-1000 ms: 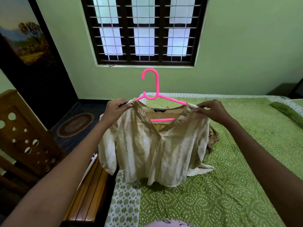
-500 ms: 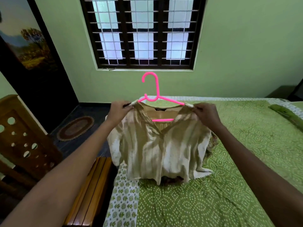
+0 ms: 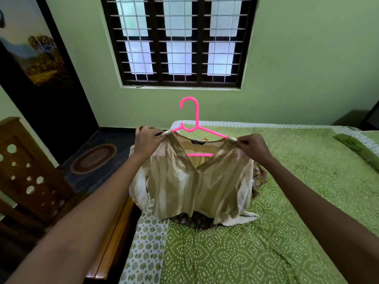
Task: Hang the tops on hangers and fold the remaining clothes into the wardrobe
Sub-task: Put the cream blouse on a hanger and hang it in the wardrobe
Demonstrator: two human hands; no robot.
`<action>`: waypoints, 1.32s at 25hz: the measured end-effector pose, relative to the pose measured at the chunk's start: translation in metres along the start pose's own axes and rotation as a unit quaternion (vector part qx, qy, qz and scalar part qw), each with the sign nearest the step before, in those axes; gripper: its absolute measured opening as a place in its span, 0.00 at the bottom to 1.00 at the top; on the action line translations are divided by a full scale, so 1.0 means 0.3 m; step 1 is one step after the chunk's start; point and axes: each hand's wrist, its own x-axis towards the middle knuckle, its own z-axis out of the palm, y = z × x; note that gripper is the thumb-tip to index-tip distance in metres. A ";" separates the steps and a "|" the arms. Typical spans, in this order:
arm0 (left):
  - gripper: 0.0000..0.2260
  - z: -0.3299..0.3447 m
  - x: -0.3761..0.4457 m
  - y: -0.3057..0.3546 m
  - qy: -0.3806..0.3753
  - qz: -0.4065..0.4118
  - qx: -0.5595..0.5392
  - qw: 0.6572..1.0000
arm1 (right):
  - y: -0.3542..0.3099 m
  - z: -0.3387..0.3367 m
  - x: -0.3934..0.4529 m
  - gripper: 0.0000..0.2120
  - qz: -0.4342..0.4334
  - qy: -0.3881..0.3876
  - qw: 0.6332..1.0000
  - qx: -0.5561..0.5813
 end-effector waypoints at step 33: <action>0.09 0.147 -0.096 0.454 -0.108 0.244 -0.337 0.903 | -0.043 -0.539 -0.744 0.11 0.277 0.194 0.940 0.049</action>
